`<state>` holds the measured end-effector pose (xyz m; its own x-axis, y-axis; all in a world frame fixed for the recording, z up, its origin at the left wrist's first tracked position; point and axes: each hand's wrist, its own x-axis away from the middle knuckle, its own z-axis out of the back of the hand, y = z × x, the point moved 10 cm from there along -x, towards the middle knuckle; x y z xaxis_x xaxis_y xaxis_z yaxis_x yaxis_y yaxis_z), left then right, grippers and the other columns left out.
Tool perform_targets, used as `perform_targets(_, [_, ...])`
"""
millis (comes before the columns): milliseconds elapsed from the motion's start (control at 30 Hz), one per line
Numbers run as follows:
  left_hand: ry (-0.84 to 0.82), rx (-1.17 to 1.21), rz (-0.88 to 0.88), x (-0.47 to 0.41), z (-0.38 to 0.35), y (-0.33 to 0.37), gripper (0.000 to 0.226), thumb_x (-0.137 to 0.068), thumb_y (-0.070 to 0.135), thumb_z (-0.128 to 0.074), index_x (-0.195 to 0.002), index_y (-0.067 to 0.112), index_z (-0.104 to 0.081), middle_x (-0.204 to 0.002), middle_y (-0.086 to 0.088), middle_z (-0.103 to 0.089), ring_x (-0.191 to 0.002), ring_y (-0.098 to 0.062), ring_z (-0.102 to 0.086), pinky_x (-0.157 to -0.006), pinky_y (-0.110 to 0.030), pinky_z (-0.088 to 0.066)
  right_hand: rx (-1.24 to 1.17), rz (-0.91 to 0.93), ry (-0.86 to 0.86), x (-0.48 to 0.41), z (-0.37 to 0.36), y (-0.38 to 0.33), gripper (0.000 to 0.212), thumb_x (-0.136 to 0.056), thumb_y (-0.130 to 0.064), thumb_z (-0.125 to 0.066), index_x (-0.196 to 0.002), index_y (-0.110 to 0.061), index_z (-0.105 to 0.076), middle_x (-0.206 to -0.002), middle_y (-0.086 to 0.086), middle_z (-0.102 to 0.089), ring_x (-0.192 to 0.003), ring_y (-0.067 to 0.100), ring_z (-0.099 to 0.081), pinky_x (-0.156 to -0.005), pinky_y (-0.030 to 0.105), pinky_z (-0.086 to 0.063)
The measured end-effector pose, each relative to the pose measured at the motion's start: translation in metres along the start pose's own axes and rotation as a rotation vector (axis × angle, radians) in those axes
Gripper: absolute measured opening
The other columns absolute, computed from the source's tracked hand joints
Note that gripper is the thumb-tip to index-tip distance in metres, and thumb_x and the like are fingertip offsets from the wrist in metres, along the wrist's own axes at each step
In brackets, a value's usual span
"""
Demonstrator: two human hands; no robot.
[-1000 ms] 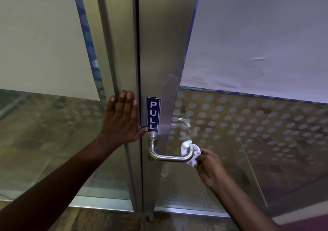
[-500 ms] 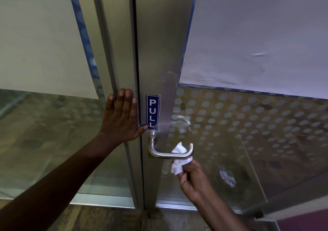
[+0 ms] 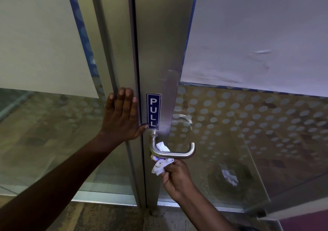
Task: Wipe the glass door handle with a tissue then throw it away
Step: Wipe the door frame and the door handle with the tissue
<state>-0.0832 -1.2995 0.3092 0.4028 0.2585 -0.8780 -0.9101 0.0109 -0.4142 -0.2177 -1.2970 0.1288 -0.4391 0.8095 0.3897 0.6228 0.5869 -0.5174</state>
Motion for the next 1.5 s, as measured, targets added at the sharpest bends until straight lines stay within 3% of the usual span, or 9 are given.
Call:
perform_targets(300, [-0.003,0.008,0.002,-0.001,-0.001,-0.001,0.090,-0.096,0.063,-0.023,-0.153,-0.004,-0.004,-0.164,-0.021,0.006,-0.152,-0.035,0.004,-0.124,-0.051,0.001,-0.061,0.053,0.034,0.012,0.047,-0.060,0.043,-0.073,0.017,-0.045,-0.104,0.002,-0.071,-0.103,0.015,-0.072,-0.077,0.016,-0.063,-0.070,0.015,-0.051])
perform_targets(467, [-0.008,-0.002,-0.002,0.000,0.000,-0.001,0.090,-0.096,0.063,-0.021,-0.153,-0.005,-0.005,-0.164,-0.022,0.005,-0.152,-0.035,0.003,-0.124,-0.052,0.000,-0.172,0.106,0.089,0.014,0.055,-0.080,0.036,-0.084,0.021,-0.036,-0.101,0.002,-0.063,-0.096,0.027,-0.065,-0.053,0.012,-0.060,-0.047,0.017,-0.051])
perform_targets(567, [-0.006,0.002,-0.009,-0.001,0.002,0.000,0.090,-0.097,0.063,-0.021,-0.152,-0.006,-0.007,-0.163,-0.023,0.004,-0.152,-0.036,0.002,-0.124,-0.053,-0.001,-0.264,0.034,-0.004,0.010,0.027,-0.067,0.033,-0.067,0.022,-0.066,-0.097,0.008,-0.062,-0.090,0.023,-0.062,-0.055,0.007,-0.059,-0.047,0.012,-0.050])
perform_targets(733, [-0.012,0.006,-0.006,-0.003,0.005,0.001,0.089,-0.097,0.063,-0.018,-0.152,-0.006,-0.006,-0.163,-0.023,0.006,-0.152,-0.036,0.003,-0.124,-0.053,-0.001,-0.433,-0.178,-0.160,0.000,0.005,-0.045,0.032,-0.069,0.015,-0.071,-0.086,-0.010,-0.060,-0.069,-0.002,-0.054,-0.061,0.001,-0.048,-0.063,0.006,-0.038])
perform_targets(867, [-0.018,0.006,-0.005,-0.003,0.005,0.001,0.089,-0.098,0.062,-0.016,-0.152,-0.007,-0.006,-0.163,-0.022,0.006,-0.152,-0.036,0.003,-0.124,-0.053,-0.001,-0.480,-0.185,-0.099,0.001,0.018,-0.047,0.040,-0.080,0.010,-0.064,-0.119,0.001,-0.061,-0.083,0.011,-0.059,-0.074,-0.001,-0.039,-0.082,0.000,-0.036])
perform_targets(1000, [-0.023,0.006,-0.007,-0.004,0.004,0.000,0.090,-0.097,0.064,-0.017,-0.152,-0.006,-0.006,-0.163,-0.022,0.006,-0.152,-0.035,0.004,-0.124,-0.052,0.000,-0.509,-0.061,-0.179,0.007,0.016,-0.054,0.045,-0.069,0.021,-0.068,-0.109,0.001,-0.066,-0.092,0.016,-0.061,-0.064,-0.003,-0.046,-0.054,0.004,-0.045])
perform_targets(1133, [-0.029,0.009,-0.012,-0.003,0.002,0.001,0.090,-0.097,0.064,-0.018,-0.152,-0.006,-0.006,-0.163,-0.023,0.006,-0.152,-0.036,0.003,-0.124,-0.052,0.000,-0.239,0.186,0.117,0.024,0.043,-0.056,0.042,-0.072,0.017,-0.048,-0.105,0.000,-0.068,-0.097,0.016,-0.069,-0.053,0.004,-0.056,-0.041,0.015,-0.042])
perform_targets(1333, [-0.021,0.022,-0.008,-0.003,0.002,0.000,0.090,-0.097,0.064,-0.017,-0.152,-0.006,-0.007,-0.163,-0.023,0.005,-0.152,-0.036,0.003,-0.123,-0.053,-0.001,-0.086,0.120,0.145,0.018,0.019,-0.013,0.049,-0.069,0.017,-0.051,-0.116,0.006,-0.061,-0.112,0.018,-0.068,-0.076,0.019,-0.070,-0.064,0.022,-0.059])
perform_targets(1500, [-0.026,0.019,-0.015,-0.003,0.002,0.001,0.089,-0.097,0.063,-0.016,-0.152,-0.007,-0.006,-0.163,-0.023,0.006,-0.152,-0.036,0.003,-0.124,-0.052,0.000,-0.096,0.055,0.020,0.001,-0.012,0.016,0.048,-0.061,0.015,-0.062,-0.104,-0.002,-0.072,-0.084,0.010,-0.072,-0.065,0.015,-0.066,-0.049,0.022,-0.051])
